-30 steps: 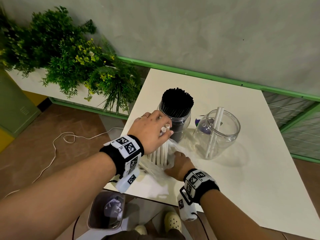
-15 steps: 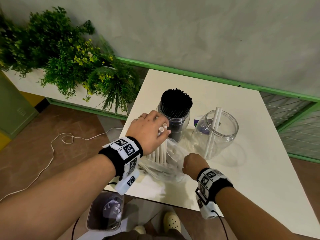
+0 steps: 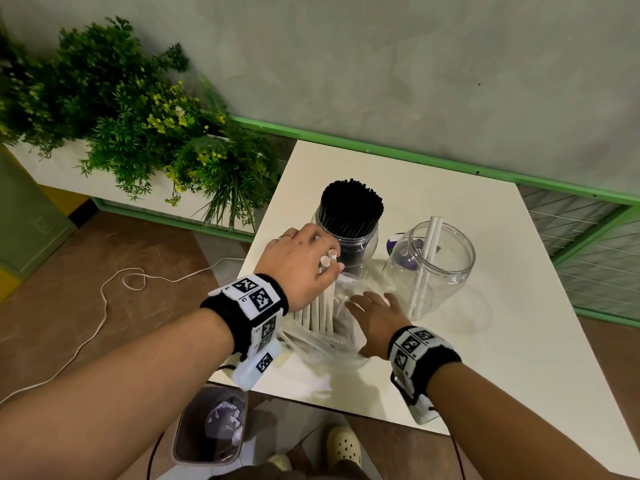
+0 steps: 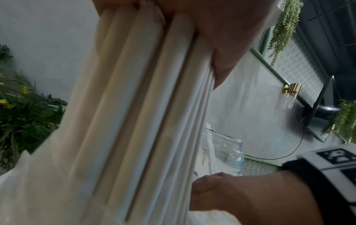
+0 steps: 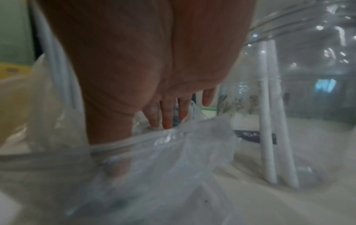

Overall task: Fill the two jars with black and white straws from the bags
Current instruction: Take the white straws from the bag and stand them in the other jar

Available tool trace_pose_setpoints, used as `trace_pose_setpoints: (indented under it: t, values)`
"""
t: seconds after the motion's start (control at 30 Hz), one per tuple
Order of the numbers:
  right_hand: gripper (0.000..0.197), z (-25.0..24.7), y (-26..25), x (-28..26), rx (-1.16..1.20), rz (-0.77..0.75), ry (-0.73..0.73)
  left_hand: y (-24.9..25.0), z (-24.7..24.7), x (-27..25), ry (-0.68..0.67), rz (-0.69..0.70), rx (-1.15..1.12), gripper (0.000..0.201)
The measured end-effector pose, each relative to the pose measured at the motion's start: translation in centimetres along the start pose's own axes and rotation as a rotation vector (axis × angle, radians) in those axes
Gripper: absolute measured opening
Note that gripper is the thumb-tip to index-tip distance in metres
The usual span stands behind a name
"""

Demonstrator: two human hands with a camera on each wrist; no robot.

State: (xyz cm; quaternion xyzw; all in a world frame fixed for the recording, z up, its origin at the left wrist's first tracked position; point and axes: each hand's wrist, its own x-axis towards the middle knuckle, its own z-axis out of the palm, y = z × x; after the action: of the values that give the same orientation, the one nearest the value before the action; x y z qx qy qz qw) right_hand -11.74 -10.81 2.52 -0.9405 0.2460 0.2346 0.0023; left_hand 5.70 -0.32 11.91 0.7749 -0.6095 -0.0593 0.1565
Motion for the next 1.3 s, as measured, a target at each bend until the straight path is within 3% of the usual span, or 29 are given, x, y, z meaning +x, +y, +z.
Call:
trace_pose_setpoints:
  t: [0.1, 0.17, 0.27, 0.33, 0.43, 0.57, 0.63, 0.7, 0.77, 0.8, 0.9, 1.03, 1.17, 1.3]
  values:
    - [0.058, 0.2, 0.1, -0.4, 0.387, 0.033, 0.295, -0.1, 0.0, -0.1, 0.009, -0.005, -0.002, 0.039]
    - [0.048, 0.8, -0.6, -0.9, 0.411, 0.01, 0.445, 0.0, 0.0, 0.0, 0.006, -0.013, -0.002, 0.037]
    - [0.064, 2.4, -1.5, -1.2, 0.225, -0.068, 0.27, 0.2, -0.2, 0.1, -0.006, -0.012, 0.006, 0.046]
    - [0.088, 3.1, -1.5, -0.8, 0.243, -0.002, 0.084, 0.3, -0.2, 0.0, -0.013, -0.005, 0.007, 0.048]
    - [0.123, 3.3, -1.3, 0.3, 0.369, 0.103, -0.025, 0.6, -0.1, 0.0, -0.024, 0.008, 0.009, 0.045]
    - [0.119, 1.8, -0.9, 0.2, 0.451, 0.103, -0.083, 0.3, -0.1, 0.2, -0.02, 0.005, 0.008, 0.042]
    - [0.097, 0.9, -0.5, -0.8, 0.445, 0.075, 0.053, 0.0, -0.1, 0.2, -0.013, -0.007, 0.01, 0.039]
    - [0.079, 0.9, -0.6, -2.1, 0.373, 0.058, 0.414, -0.2, -0.2, 0.2, -0.002, -0.012, 0.003, 0.042]
    - [0.082, 1.8, -1.1, -2.8, 0.373, 0.048, 0.66, -0.2, -0.2, 0.2, 0.004, -0.009, 0.003, 0.047]
    - [0.092, 2.2, -1.5, -2.9, 0.383, 0.04, 0.648, -0.2, -0.2, 0.3, 0.005, -0.009, -0.001, 0.048]
    - [0.125, 2.9, -2.5, -2.0, 0.415, 0.078, 0.316, 0.0, -0.1, 0.3, 0.015, -0.009, -0.008, 0.043]
    - [0.135, 3.3, -3.7, 0.4, 0.426, 0.166, 0.002, 0.6, 0.1, 0.2, 0.0, -0.002, -0.006, 0.03]
    - [0.135, 4.3, -3.9, 2.0, 0.38, 0.208, -0.047, 0.8, -0.1, 0.3, -0.033, 0.02, -0.022, 0.028]
    - [0.129, 3.8, -2.3, 1.4, 0.505, 0.127, -0.086, 0.1, -0.3, 0.2, -0.033, 0.028, -0.044, 0.031]
